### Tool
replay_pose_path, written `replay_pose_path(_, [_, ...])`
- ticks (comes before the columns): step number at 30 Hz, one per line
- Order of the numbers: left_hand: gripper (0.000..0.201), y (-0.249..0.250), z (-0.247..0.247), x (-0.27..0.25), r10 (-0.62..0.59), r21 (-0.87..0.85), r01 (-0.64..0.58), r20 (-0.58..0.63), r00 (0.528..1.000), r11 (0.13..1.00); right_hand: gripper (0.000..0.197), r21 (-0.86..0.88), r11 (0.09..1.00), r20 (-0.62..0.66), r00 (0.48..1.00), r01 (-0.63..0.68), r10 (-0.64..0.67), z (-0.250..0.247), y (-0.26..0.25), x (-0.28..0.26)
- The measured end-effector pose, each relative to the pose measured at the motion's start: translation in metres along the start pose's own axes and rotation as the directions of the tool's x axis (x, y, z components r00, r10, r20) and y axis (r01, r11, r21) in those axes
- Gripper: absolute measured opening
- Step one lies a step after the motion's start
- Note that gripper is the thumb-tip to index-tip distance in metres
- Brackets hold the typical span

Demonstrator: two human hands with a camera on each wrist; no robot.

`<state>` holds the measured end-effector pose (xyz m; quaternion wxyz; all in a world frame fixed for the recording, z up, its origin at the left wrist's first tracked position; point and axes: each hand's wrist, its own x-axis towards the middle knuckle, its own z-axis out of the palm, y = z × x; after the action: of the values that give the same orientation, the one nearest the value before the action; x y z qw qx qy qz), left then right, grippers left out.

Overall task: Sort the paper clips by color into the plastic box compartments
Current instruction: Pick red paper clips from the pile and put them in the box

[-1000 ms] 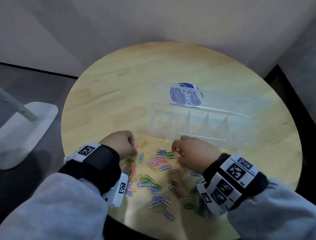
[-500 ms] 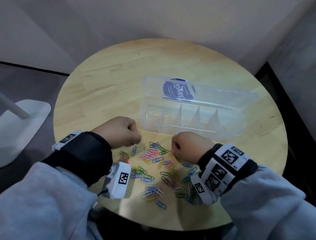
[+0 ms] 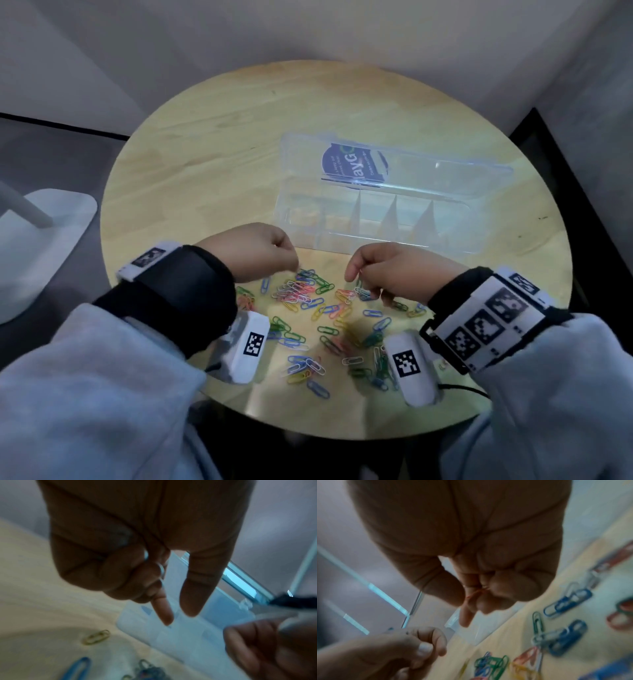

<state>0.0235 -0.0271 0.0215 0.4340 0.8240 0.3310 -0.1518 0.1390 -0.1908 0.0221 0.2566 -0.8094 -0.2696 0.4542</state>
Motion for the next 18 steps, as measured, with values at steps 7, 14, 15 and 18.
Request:
replay_pose_path(7, [0.013, 0.009, 0.022, 0.002, 0.088, 0.413, -0.059, -0.051, 0.995, 0.909, 0.011, -0.582, 0.813, -0.070, 0.995, 0.015, -0.069, 0.008, -0.001, 0.013])
replay_pose_path(14, [0.009, 0.018, 0.038, 0.005, 0.060, 0.554, -0.051, 0.001, 0.998, 0.831, 0.014, -0.604, 0.797, -0.015, 0.999, 0.028, -0.047, 0.015, 0.001, 0.016])
replay_pose_path(15, [0.008, 0.018, 0.038, 0.004, 0.050, 0.566, -0.042, 0.001, 0.999, 0.823, 0.016, -0.617, 0.787, -0.009, 0.999, 0.022, -0.036, 0.015, 0.000, 0.016])
replay_pose_path(18, [0.010, 0.016, 0.039, 0.005, 0.034, 0.587, -0.028, 0.000, 0.999, 0.809, 0.017, -0.645, 0.764, 0.019, 1.000, 0.012, 0.000, 0.016, 0.000, 0.015])
